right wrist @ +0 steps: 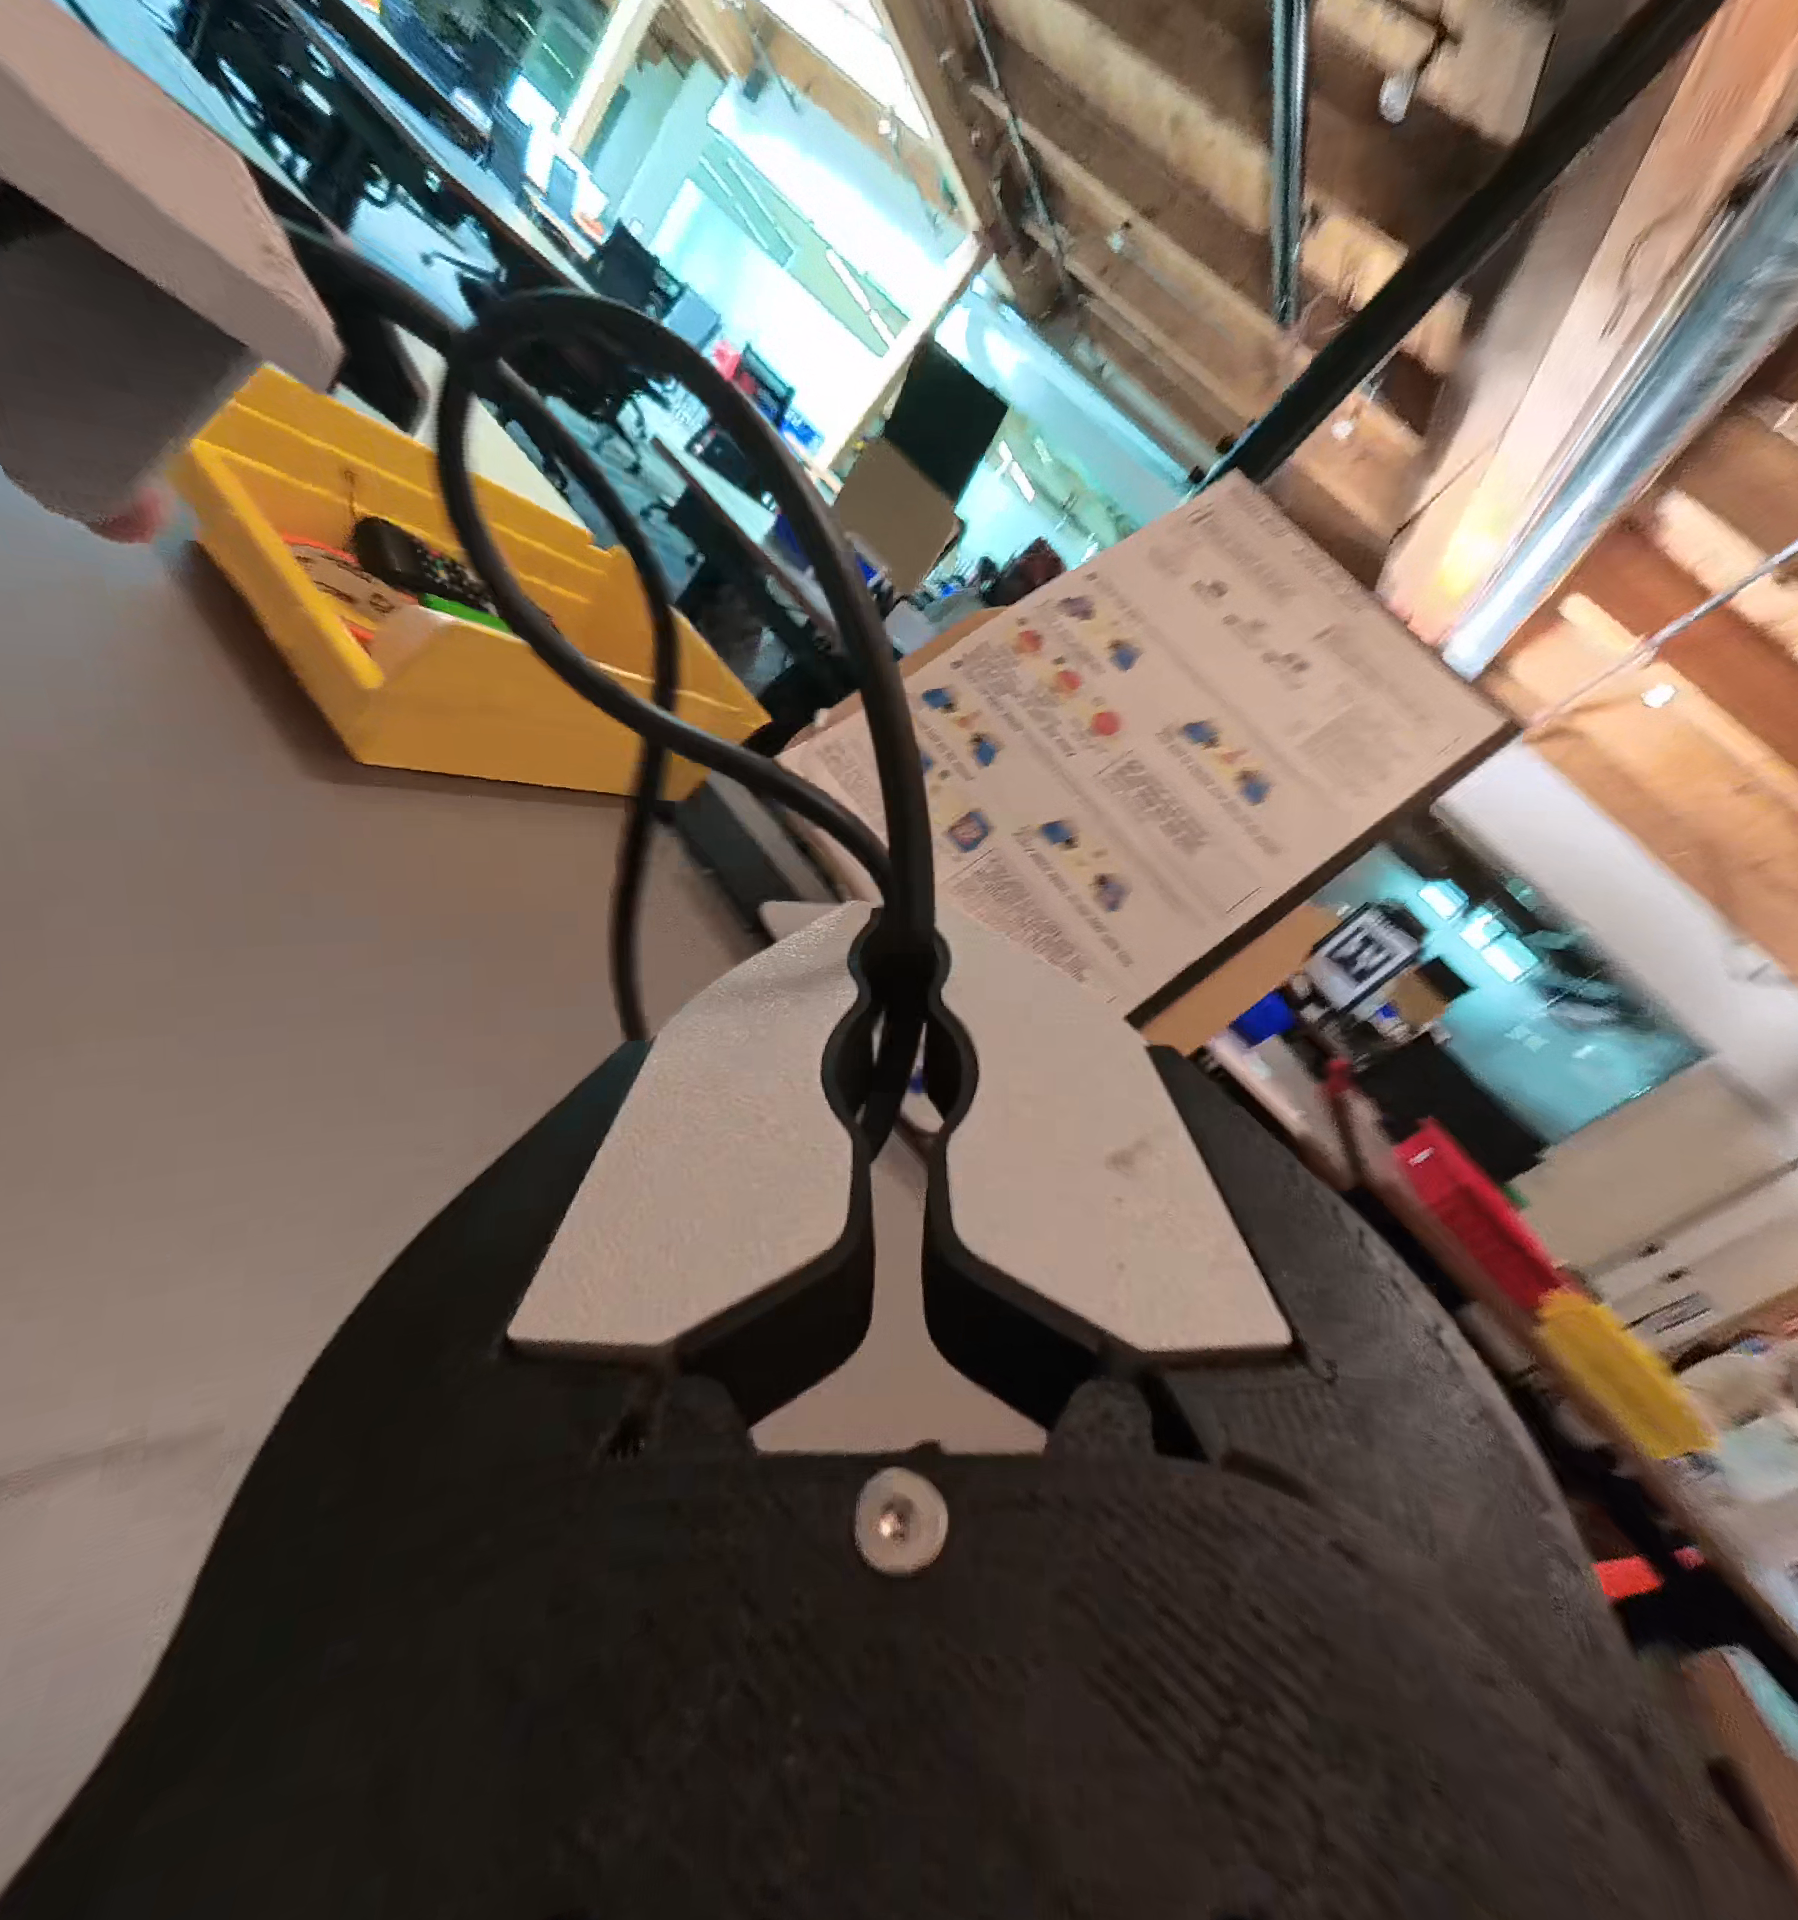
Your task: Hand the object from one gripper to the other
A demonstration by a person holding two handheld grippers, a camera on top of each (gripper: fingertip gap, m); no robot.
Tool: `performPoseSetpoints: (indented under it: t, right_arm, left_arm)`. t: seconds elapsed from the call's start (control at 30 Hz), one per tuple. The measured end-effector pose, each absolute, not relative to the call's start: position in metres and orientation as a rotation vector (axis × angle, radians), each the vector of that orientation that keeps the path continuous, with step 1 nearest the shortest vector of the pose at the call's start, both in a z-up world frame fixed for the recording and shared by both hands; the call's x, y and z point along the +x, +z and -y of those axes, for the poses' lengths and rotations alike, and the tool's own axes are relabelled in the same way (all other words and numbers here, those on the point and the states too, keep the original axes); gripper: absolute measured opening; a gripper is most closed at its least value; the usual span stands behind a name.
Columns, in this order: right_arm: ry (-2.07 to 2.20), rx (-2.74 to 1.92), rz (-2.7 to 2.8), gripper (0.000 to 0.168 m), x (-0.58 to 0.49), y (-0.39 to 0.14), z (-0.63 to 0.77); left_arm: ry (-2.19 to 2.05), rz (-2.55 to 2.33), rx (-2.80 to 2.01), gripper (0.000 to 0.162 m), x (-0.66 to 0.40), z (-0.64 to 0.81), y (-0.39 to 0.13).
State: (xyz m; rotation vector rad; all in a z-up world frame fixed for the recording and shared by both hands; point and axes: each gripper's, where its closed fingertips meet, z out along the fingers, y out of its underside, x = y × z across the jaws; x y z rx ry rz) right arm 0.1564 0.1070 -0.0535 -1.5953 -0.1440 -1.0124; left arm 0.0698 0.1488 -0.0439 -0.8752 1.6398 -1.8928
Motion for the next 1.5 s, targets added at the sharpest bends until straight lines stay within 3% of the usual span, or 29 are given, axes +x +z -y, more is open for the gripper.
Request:
performPoseSetpoints:
  t: [0.03, 0.23, 0.43, 0.97, 1.23, 1.5]
  right_arm:
    - [-1.067, -1.572, 0.172, 0.003, 0.158, -0.048, -0.102]
    - [-1.336, -1.545, 0.289, 0.003, 0.169, -0.040, -0.084]
    - [-1.555, -1.511, 0.384, 0.003, 0.172, -0.037, -0.082]
    - [-1.595, -1.528, 0.428, 0.003, 0.175, -0.041, -0.078]
    - [-1.597, -1.503, 0.643, 0.003, 0.154, -0.057, -0.102]
    - [-1.713, -1.398, 0.960, 0.003, 0.117, -0.071, -0.127]
  left_arm:
    - [-1.901, -1.661, -0.867, 0.017, 0.068, -0.147, -0.044]
    - [-1.807, -1.780, -0.871, 0.047, 0.065, -0.150, -0.054]
    - [-1.686, -1.825, -0.939, 0.062, 0.067, -0.160, -0.063]
    - [-1.607, -1.928, -1.059, 0.061, 0.075, -0.151, -0.088]
    - [-1.615, -1.844, -0.994, 0.069, 0.078, -0.143, -0.077]
    - [-1.529, -2.107, -1.050, 0.073, 0.074, -0.121, -0.117]
